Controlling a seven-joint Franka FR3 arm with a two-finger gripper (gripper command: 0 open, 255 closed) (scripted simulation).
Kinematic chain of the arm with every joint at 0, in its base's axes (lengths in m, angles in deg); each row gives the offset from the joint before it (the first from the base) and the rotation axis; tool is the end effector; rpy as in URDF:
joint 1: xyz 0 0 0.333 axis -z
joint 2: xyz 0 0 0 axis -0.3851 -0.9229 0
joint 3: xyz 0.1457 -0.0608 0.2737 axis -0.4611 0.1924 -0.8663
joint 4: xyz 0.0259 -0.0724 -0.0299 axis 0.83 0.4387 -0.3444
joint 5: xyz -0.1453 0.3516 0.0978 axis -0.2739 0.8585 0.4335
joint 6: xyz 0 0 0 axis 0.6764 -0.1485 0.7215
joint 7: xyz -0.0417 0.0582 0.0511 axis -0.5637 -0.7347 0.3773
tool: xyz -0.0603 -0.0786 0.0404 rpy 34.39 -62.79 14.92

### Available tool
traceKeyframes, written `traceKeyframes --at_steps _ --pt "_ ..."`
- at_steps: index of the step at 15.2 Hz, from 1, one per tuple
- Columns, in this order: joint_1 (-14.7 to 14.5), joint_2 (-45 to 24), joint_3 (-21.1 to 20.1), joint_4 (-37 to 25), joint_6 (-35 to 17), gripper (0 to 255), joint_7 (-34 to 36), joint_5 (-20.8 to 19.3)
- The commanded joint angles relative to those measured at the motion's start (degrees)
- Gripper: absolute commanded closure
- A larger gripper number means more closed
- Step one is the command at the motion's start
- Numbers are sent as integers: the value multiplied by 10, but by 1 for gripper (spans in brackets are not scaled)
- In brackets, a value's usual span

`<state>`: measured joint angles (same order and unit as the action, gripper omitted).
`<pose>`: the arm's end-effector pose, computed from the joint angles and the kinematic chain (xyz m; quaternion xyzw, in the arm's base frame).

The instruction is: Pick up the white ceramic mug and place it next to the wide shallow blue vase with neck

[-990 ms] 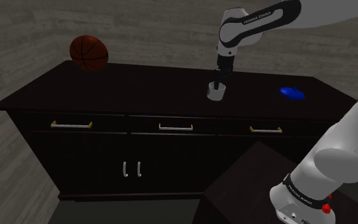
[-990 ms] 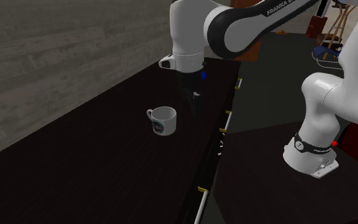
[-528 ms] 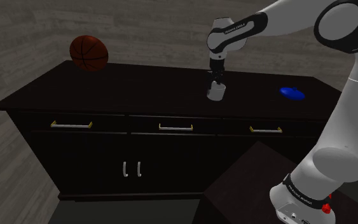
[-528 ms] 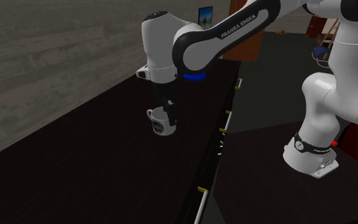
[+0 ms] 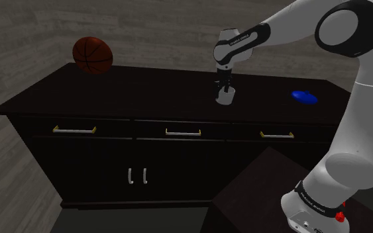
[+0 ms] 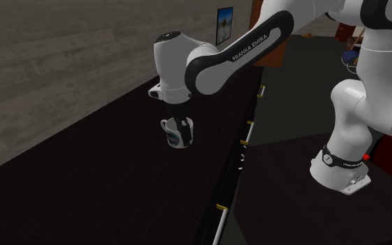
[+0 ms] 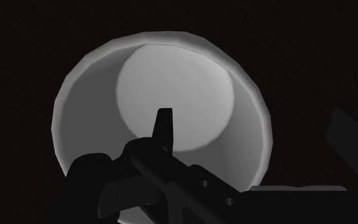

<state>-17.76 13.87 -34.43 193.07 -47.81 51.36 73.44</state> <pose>0.5934 -0.1453 0.3560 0.9981 0.0296 -0.0456 0.0277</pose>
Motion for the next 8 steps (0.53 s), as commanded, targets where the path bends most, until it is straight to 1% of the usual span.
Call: traceKeyframes --at_steps 1,7,8 --pt "0 -1 0 5 -6 0 0 0" --pt "0 -1 0 5 -6 0 0 0" --pt "0 -1 0 5 -6 255 0 0"
